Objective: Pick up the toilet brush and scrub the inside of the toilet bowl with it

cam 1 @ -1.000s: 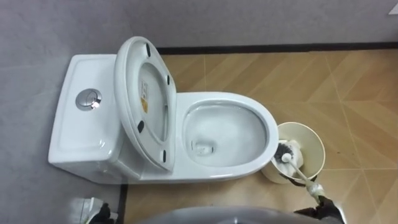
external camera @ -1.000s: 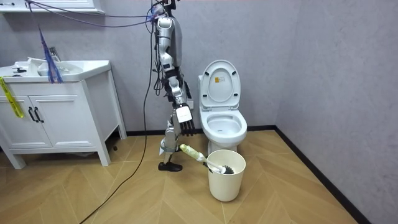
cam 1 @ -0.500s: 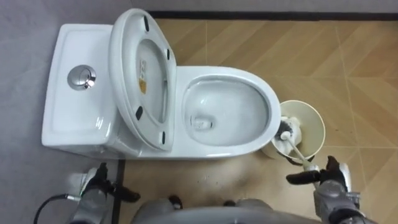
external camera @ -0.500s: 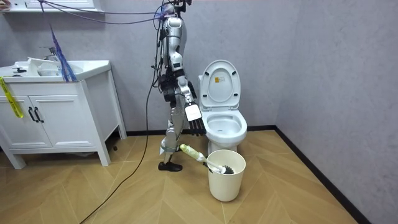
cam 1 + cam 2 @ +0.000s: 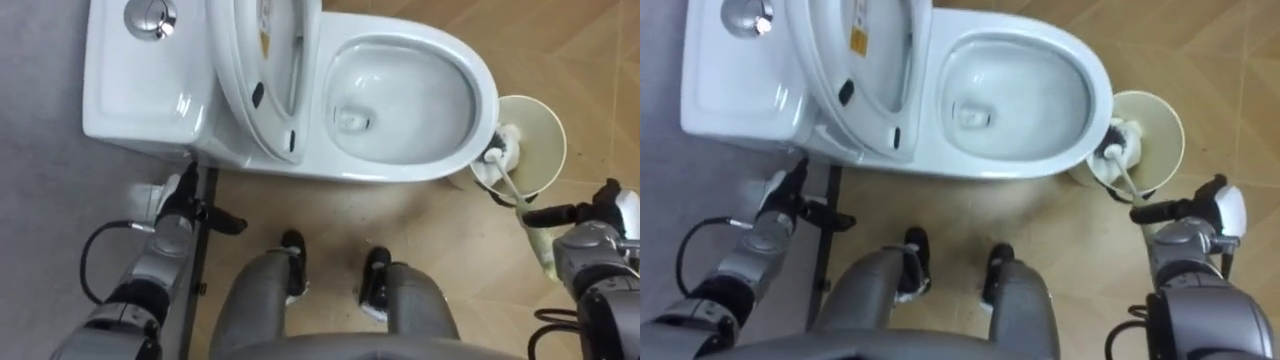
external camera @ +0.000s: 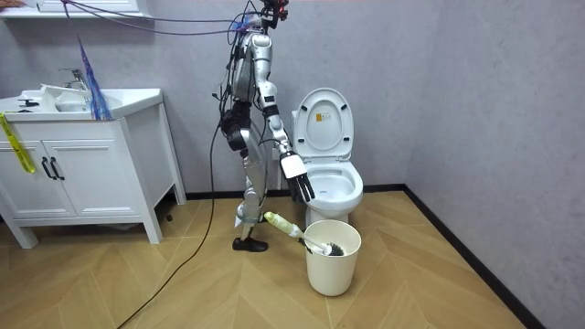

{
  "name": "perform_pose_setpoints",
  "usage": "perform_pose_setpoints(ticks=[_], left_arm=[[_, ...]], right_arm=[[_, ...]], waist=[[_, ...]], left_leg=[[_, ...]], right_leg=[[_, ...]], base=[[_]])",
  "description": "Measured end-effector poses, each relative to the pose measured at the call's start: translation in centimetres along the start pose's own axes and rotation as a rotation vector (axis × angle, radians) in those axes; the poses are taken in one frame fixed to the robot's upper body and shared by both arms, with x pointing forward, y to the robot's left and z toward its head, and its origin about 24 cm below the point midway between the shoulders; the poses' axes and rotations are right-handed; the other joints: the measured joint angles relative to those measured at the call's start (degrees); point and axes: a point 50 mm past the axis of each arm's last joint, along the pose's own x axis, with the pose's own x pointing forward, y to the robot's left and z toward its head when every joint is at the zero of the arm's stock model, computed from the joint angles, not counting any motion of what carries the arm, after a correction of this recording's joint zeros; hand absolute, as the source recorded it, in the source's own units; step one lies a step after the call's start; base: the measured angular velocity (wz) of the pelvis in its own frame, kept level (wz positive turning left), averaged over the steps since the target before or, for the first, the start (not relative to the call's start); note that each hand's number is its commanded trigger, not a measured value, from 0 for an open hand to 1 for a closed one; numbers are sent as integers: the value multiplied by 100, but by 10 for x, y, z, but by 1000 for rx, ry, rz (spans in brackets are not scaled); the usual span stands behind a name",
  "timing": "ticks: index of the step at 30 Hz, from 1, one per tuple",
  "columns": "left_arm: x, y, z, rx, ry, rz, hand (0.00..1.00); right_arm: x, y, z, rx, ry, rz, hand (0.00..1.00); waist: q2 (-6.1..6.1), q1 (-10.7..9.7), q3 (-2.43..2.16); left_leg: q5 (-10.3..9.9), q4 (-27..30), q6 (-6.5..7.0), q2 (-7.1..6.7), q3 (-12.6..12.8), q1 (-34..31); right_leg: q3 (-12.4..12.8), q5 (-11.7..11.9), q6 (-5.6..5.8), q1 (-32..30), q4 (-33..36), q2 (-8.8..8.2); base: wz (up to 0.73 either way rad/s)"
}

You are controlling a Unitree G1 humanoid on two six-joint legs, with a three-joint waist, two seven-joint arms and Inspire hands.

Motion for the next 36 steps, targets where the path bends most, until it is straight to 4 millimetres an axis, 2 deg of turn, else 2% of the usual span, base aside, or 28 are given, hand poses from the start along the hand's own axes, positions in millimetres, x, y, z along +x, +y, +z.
perform_pose_setpoints(ticks=[5,9,16,19,24,27,36], left_arm=[[0,0,24,-27,-94,9,0],[-1,0,40,-12,-167,12,0],[-3,-8,55,-16,-222,-26,0],[-4,-7,63,-12,-253,-33,0],[-5,-10,69,-6,-279,-44,0],[-5,-9,79,-8,-309,-46,0],[-8,-12,88,-14,-346,-58,0]], right_arm=[[6,-14,1,-76,-8,-30,0],[13,-30,4,-143,-28,-67,0],[13,-29,17,-177,-57,-62,0],[14,-28,21,-180,-69,-50,0],[13,-25,34,-197,-109,-35,0],[14,-26,35,-209,-114,-35,0],[15,-29,31,-224,-100,-5,0]], waist=[[1,14,22],[30,112,37],[50,140,29],[56,147,28],[159,178,25],[177,218,26],[203,266,21]], left_leg=[[64,278,116,-99,67,-594],[110,492,169,-115,130,-1068],[103,851,163,-111,155,-1615],[57,1065,136,-109,145,-1846],[-69,1530,65,-67,113,-2246],[-120,1771,30,-71,116,-2499],[-345,2488,-92,-61,23,-2991]], right_leg=[[82,-53,27,-731,509,-196],[170,-77,19,-1279,851,-261],[278,-217,-26,-1889,1336,-295],[289,-341,-73,-2144,1637,-335],[301,-567,-174,-2549,2174,-372],[316,-699,-250,-2838,2518,-450],[264,-1091,-466,-3308,3342,-658]], base=[[3],[0],[2],[9],[7],[11],[10]])
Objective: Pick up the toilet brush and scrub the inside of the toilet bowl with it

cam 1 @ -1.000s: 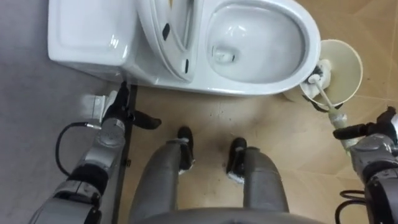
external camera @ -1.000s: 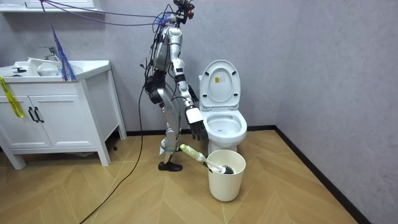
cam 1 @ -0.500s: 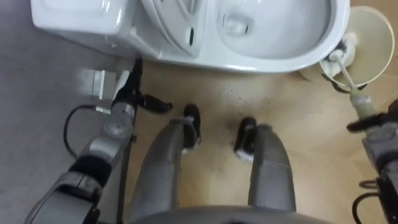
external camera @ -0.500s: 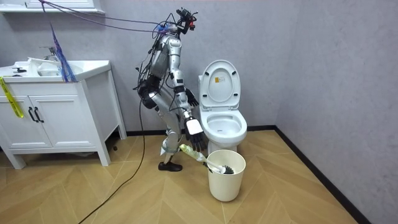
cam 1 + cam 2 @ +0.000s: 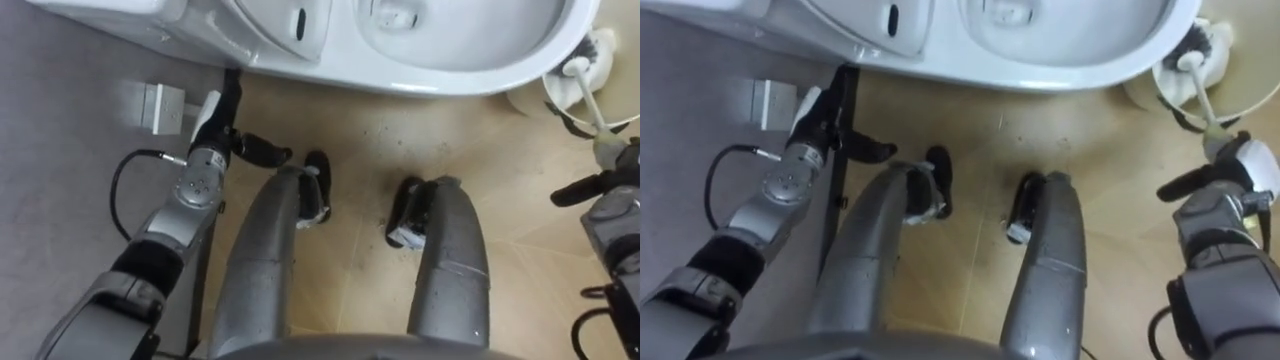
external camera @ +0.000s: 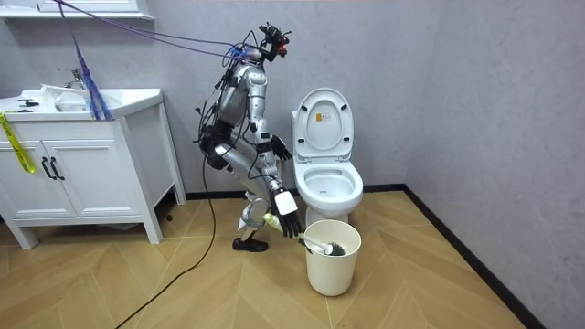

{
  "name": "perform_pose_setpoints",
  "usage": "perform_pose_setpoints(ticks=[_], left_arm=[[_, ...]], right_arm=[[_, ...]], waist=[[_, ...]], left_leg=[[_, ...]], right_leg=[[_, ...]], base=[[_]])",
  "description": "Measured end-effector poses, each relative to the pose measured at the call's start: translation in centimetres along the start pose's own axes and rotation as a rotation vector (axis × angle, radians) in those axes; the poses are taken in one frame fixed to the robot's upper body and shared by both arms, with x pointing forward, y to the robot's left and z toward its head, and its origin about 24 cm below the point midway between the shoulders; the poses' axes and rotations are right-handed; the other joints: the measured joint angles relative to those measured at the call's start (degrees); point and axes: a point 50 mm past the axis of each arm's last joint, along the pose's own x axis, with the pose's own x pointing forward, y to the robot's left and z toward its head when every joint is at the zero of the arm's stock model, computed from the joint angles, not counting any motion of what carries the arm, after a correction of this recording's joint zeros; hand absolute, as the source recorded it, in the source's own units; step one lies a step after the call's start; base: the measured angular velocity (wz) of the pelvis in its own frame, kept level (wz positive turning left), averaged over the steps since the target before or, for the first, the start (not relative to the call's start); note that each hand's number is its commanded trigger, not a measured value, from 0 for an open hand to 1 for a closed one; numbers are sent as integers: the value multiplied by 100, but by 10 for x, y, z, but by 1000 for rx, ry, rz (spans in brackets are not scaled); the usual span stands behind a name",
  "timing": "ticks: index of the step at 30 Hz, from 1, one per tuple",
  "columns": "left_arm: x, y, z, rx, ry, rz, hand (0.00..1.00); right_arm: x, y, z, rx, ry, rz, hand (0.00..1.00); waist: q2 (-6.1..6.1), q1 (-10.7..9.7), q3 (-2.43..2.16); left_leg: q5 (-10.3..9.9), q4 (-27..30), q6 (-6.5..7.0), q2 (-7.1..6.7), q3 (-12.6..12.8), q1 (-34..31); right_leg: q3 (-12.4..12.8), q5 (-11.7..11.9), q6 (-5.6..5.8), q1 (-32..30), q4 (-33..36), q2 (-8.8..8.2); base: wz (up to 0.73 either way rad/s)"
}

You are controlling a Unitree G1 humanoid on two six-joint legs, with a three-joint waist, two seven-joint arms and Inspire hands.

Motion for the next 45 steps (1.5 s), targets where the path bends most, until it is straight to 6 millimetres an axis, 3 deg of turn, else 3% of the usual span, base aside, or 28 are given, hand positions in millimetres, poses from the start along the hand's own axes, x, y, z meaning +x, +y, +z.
perform_pose_setpoints(ticks=[9,18,27,28,29,45], left_arm=[[0,0,4,-10,-17,-1,0],[-2,-1,6,-52,-26,-8,0],[-16,3,-11,-45,0,-17,0],[-17,2,-12,-45,4,-18,0],[-18,2,-14,-46,10,-18,0],[-21,0,-20,-47,33,-17,0]], right_arm=[[4,-12,2,-21,-19,-5,0],[7,-20,-2,-57,-20,-23,0],[4,-16,-18,-70,16,-12,0],[4,-16,-19,-72,18,-11,8],[4,-16,-20,-73,21,-10,100],[3,-15,-24,-37,55,-8,100]], waist=[[22,22,-7],[44,45,-5],[44,27,-6],[44,27,-6],[44,22,-6],[38,10,-6]], left_leg=[[-146,486,-28,74,-6,-388],[-224,754,7,95,33,-599],[-307,916,-5,103,40,-601],[-307,920,-6,98,40,-601],[-309,934,-6,87,40,-601],[-319,994,6,112,18,-627]], right_leg=[[-4,-143,-86,-350,432,-11],[72,-224,-60,-573,702,-26],[64,-343,-113,-568,890,-90],[63,-350,-113,-568,901,-99],[67,-366,-110,-568,926,-115],[42,-375,-111,-566,953,-116]], base=[[-1],[0],[1],[8],[6],[0]])
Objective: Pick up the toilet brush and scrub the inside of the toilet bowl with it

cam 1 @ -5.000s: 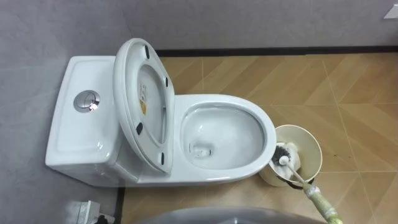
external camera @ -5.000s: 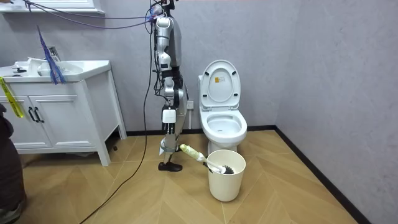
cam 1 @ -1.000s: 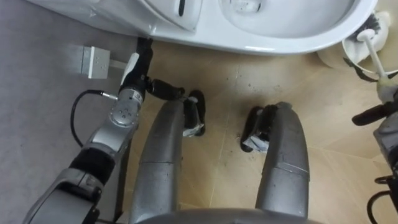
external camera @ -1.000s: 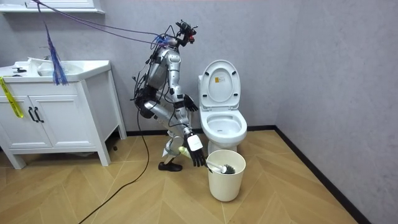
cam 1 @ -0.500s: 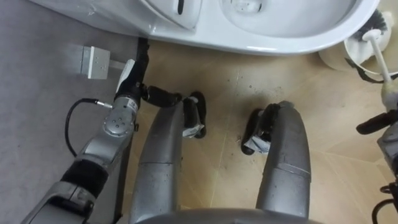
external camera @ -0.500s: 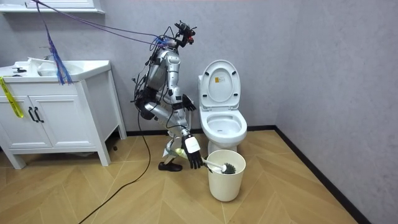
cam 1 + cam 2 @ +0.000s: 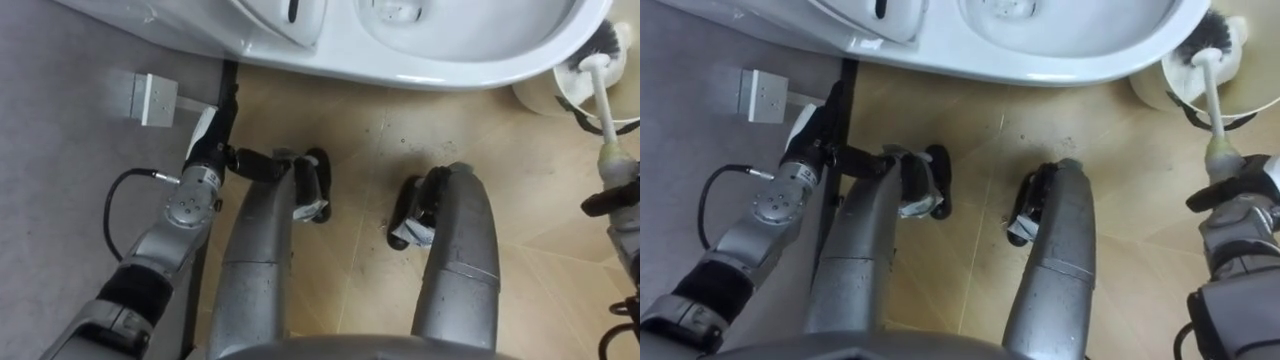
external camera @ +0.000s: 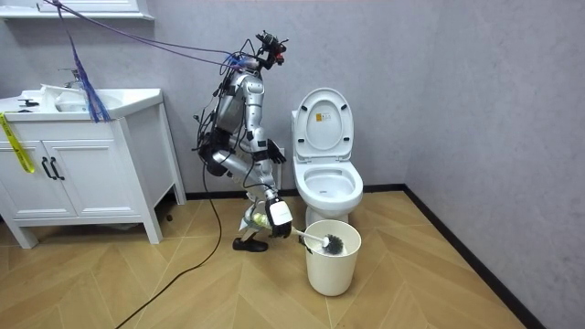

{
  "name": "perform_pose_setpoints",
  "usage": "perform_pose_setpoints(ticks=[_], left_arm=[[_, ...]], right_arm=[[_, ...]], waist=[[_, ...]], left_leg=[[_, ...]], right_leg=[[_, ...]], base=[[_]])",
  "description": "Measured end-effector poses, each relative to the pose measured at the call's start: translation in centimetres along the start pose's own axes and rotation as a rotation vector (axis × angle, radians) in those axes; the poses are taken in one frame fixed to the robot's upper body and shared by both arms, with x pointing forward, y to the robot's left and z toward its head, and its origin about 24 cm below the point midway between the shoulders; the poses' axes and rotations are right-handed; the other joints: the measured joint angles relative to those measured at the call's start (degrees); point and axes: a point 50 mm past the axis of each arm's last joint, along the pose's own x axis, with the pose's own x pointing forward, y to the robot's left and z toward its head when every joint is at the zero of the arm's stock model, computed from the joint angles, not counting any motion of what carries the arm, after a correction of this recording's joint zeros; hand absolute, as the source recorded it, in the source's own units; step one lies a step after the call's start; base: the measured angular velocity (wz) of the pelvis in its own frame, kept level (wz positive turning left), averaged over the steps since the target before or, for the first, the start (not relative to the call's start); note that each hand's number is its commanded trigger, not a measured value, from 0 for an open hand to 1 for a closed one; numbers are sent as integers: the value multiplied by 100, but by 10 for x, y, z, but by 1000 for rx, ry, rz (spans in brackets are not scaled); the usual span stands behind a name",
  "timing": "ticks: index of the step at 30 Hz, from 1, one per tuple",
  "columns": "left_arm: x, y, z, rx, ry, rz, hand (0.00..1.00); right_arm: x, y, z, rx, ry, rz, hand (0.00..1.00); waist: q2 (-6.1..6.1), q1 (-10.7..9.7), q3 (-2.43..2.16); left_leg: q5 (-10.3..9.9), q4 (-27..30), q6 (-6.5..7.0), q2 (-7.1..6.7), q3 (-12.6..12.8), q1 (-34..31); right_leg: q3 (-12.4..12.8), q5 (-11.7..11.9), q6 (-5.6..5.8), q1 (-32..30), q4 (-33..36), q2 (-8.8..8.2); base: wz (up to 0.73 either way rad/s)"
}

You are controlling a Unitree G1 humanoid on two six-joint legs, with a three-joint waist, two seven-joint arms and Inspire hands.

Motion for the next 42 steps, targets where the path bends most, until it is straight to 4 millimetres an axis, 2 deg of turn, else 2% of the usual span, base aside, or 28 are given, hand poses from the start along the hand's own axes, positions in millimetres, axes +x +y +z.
perform_pose_setpoints(ticks=[14,21,23,25,28,31,35,37,38,40,42], left_arm=[[-1,-1,1,-1,-4,-3,0],[-8,-3,-3,-25,-5,-9,0],[-9,-4,-6,-28,3,-8,0],[-12,-4,-10,-29,15,-8,0],[-17,-1,-19,-34,42,8,0],[-23,2,-30,-41,78,26,0],[-30,6,-52,-41,157,46,0],[-33,9,-65,-39,208,60,0],[-35,11,-69,-33,226,65,0],[-39,13,-76,-25,249,67,0],[-46,15,-84,0,275,70,0]], right_arm=[[-1,3,-4,10,14,4,100],[-6,12,-22,7,65,35,100],[-9,17,-30,7,89,58,100],[-11,22,-36,10,105,74,100],[-15,30,-41,25,131,94,100],[-20,38,-51,103,192,112,100],[-28,50,-61,158,237,140,100],[-31,53,-65,165,246,147,100],[-31,54,-67,178,245,148,100],[-32,55,-65,203,232,148,100],[-36,61,-65,246,222,160,100]], waist=[[4,46,-2],[2,112,-7],[-1,101,-8],[-6,103,-26],[-11,108,-71],[-29,112,-88],[-103,127,-140],[-119,99,-140],[-149,93,-153],[-205,56,-151],[-265,-14,-153]], left_leg=[[-38,84,14,75,-11,-42],[-128,96,47,105,8,245],[-128,-8,47,104,10,494],[-117,-162,35,119,13,714],[-59,-538,-3,203,-1,1117],[29,-1000,-32,249,13,1657],[165,-1755,-80,242,54,2466],[206,-2040,-97,231,55,2800],[231,-2223,-110,218,62,3011],[268,-2454,-123,174,57,3258],[325,-2765,-152,151,26,3592]], right_leg=[[-47,6,-10,0,5,33],[-50,-18,38,312,-52,49],[-77,-11,52,569,-175,55],[-97,24,87,794,-359,104],[-210,198,82,1237,-850,232],[-316,351,124,1822,-1411,348],[-427,558,196,2639,-2238,481],[-477,628,219,2996,-2554,518],[-496,665,242,3216,-2753,533],[-545,684,266,3475,-2974,525],[-684,739,302,3883,-3348,554]], base=[[-1],[-4],[-4],[-10],[-15],[-11],[-6],[-2],[5],[11],[17]])
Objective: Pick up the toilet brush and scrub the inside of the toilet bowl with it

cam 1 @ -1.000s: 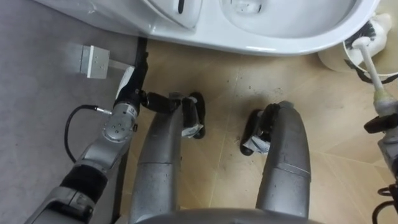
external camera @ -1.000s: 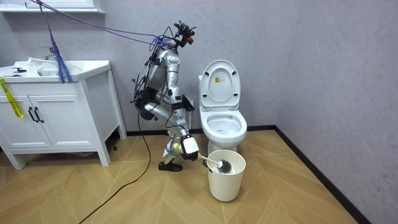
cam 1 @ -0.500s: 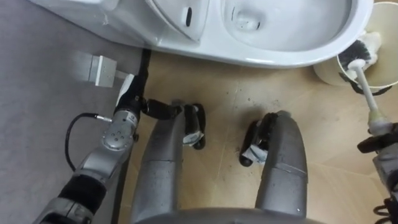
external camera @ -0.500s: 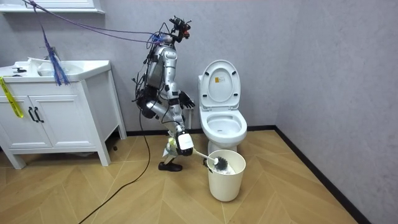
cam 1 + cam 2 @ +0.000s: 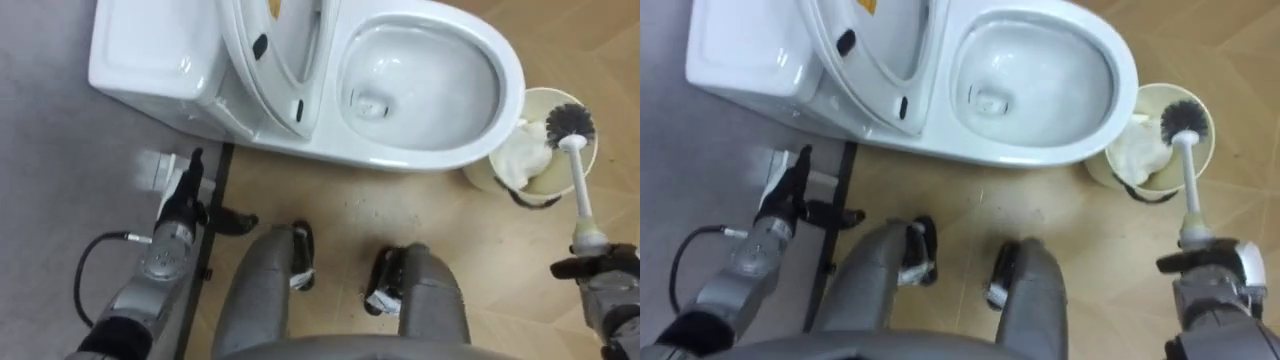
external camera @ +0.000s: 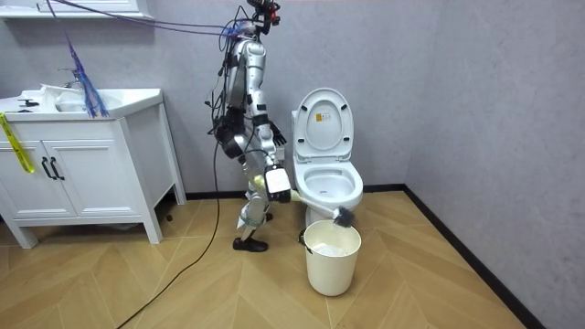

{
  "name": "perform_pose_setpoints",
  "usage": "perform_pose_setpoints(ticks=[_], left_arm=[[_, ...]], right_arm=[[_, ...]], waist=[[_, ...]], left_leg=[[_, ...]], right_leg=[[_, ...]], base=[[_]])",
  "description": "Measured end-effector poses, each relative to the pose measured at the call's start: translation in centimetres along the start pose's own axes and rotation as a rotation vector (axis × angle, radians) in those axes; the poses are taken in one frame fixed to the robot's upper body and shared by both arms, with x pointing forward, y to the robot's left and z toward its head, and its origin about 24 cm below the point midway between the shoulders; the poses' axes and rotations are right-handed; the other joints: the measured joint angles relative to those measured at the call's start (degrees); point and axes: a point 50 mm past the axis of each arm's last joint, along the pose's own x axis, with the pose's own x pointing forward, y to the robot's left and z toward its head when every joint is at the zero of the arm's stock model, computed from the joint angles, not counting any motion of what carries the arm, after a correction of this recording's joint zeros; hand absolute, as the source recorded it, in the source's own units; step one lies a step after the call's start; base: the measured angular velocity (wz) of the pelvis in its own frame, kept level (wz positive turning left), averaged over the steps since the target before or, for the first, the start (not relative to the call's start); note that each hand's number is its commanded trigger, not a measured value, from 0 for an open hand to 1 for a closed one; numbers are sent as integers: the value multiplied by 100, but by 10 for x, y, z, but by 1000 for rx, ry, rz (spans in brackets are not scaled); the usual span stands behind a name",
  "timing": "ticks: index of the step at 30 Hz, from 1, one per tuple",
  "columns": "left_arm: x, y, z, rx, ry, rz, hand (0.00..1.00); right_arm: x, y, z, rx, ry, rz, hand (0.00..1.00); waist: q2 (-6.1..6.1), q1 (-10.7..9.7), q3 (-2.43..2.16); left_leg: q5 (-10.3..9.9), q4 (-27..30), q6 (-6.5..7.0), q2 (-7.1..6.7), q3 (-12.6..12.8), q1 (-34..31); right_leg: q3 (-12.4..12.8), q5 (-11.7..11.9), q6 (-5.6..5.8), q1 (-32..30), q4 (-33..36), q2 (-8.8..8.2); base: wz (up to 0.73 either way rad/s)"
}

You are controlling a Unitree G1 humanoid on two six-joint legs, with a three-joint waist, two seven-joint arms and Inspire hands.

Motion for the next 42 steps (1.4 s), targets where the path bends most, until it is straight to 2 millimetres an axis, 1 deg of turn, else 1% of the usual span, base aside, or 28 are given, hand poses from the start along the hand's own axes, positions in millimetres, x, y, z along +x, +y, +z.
perform_pose_setpoints(ticks=[2,3,4,5,6,8,10,11,14,15,19,22,24,25,28,29,30,31,32,33,34,35,36,37,38,39,41,42], left_arm=[[-3,1,-4,11,5,6,0],[-5,4,-9,22,14,17,0],[-7,5,-12,27,22,23,0],[-10,6,-18,39,38,30,0],[-13,7,-22,44,51,35,0],[-20,10,-30,32,67,47,0],[-27,11,-39,39,86,49,0],[-32,11,-46,41,106,51,0],[-44,13,-63,57,162,65,0],[-49,15,-69,51,182,74,0],[-61,17,-81,34,219,99,0],[-70,14,-87,3,241,112,0],[-75,13,-89,9,241,110,0],[-75,13,-88,20,234,110,0],[-72,18,-71,76,153,139,0],[-70,19,-62,97,114,167,0],[-68,20,-57,112,98,186,0],[-68,21,-57,117,100,195,0],[-67,26,-55,136,93,227,0],[-67,27,-57,139,104,242,0],[-66,29,-55,149,107,258,0],[-65,31,-50,171,85,266,0],[-64,31,-42,205,46,271,0],[-63,32,-35,223,19,279,0],[-61,34,-27,256,-17,293,0],[-61,35,-22,279,-39,307,0],[-60,36,-17,315,-59,327,0],[-58,37,-15,327,-70,336,0]], right_arm=[[-2,3,-3,17,-17,11,100],[-4,5,-4,27,-28,17,100],[-4,6,-4,32,-30,20,100],[-5,8,-6,43,-29,21,100],[-7,8,-9,53,-28,16,100],[-10,11,-11,77,-40,22,100],[-13,15,-13,73,-52,34,100],[-14,17,-11,64,-76,41,100],[-22,23,-15,16,-127,61,100],[-25,25,-18,-4,-144,69,100],[-32,29,-20,-99,-205,78,100],[-38,39,-24,-160,-231,110,100],[-42,48,-25,-213,-252,155,100],[-43,48,-25,-231,-259,162,100],[-44,49,-30,-307,-274,179,100],[-44,50,-30,-346,-287,179,100],[-44,53,-31,-380,-301,185,100],[-45,56,-34,-392,-299,196,100],[-46,63,-27,-405,-332,214,100],[-46,64,-24,-419,-349,216,100],[-47,66,-22,-433,-365,222,100],[-47,65,-35,-456,-330,228,100],[-47,63,-52,-487,-265,234,100],[-46,62,-58,-501,-240,239,100],[-46,63,-66,-527,-204,261,100],[-46,64,-73,-552,-178,284,100],[-46,64,-74,-576,-172,296,100],[-45,64,-75,-585,-170,300,100]], waist=[[-31,-15,-12],[-96,3,-28],[-119,2,-30],[-159,-18,-53],[-177,-15,-69],[-208,-28,-100],[-215,-53,-105],[-220,-61,-115],[-287,-127,-132],[-318,-114,-141],[-344,-107,-146],[-377,-97,-168],[-363,-93,-172],[-357,-83,-167],[-326,172,-164],[-273,239,-141],[-212,341,-127],[-148,379,-106],[-198,479,-96],[-192,444,-116],[-159,274,-75],[-192,176,-43],[-200,171,-54],[-199,175,-60],[-225,248,-40],[-246,350,-43],[-235,409,-43],[-203,423,-46]], left_leg=[[65,-278,-20,-10,-44,259],[112,-445,-35,-27,-50,477],[135,-536,-44,-38,-61,587],[164,-704,-52,-68,-77,822],[165,-826,-55,-78,-82,1024],[166,-980,-58,-78,-87,1293],[172,-1196,-68,-99,-106,1631],[178,-1365,-77,-119,-104,1859],[201,-1779,-106,-211,-123,2466],[201,-1894,-108,-228,-117,2681],[202,-2145,-110,-288,-186,3154],[203,-2302,-111,-316,-229,3438],[203,-2373,-111,-374,-429,3600],[203,-2396,-111,-382,-461,3636],[229,-2580,-148,-370,-725,3799],[238,-2639,-158,-319,-1011,3877],[277,-2726,-179,-261,-1398,3969],[283,-2743,-188,-218,-1694,3981],[280,-2722,-197,-188,-2109,3917],[257,-2672,-243,-146,-2156,3849],[316,-2574,-423,-111,-1995,3697],[370,-2583,-473,-153,-1624,3611],[440,-2670,-376,-141,-1206,3608],[481,-2709,-332,-121,-1042,3635],[510,-2725,-316,-110,-952,3612],[507,-2698,-311,-131,-903,3597],[499,-2612,-300,-180,-897,3559],[491,-2573,-286,-199,-896,3540]], right_leg=[[-104,88,32,345,-381,66],[-140,148,47,557,-597,91],[-164,174,57,683,-712,104],[-228,206,85,946,-919,116],[-284,235,111,1206,-1128,167],[-366,301,141,1561,-1424,197],[-441,383,183,1941,-1704,268],[-501,440,214,2178,-1900,280],[-593,514,291,2752,-2306,289],[-611,537,323,2940,-2412,294],[-612,686,388,3458,-2812,375],[-653,718,403,3766,-3005,383],[-720,753,425,3941,-3066,405],[-723,753,426,3979,-3075,406],[-749,754,426,4003,-3001,411],[-863,754,426,3956,-2778,409],[-885,716,428,3792,-2430,400],[-825,624,400,3696,-2375,395],[-604,659,289,3470,-2928,472],[-598,947,188,3428,-3050,520],[-793,1130,198,3561,-3092,571],[-818,1129,197,3657,-3093,564],[-672,1118,209,3700,-3107,578],[-665,1110,221,3685,-3111,574],[-710,1098,238,3683,-3119,561],[-707,1096,242,3683,-3156,549],[-729,1095,243,3688,-3167,543],[-728,1094,244,3689,-3165,525]], base=[[16],[9],[7],[13],[14],[9],[6],[0],[0],[5],[-2],[4],[8],[12],[-4],[-5],[-8],[-37],[-40],[7],[85],[128],[103],[74],[34],[14],[-7],[0]])
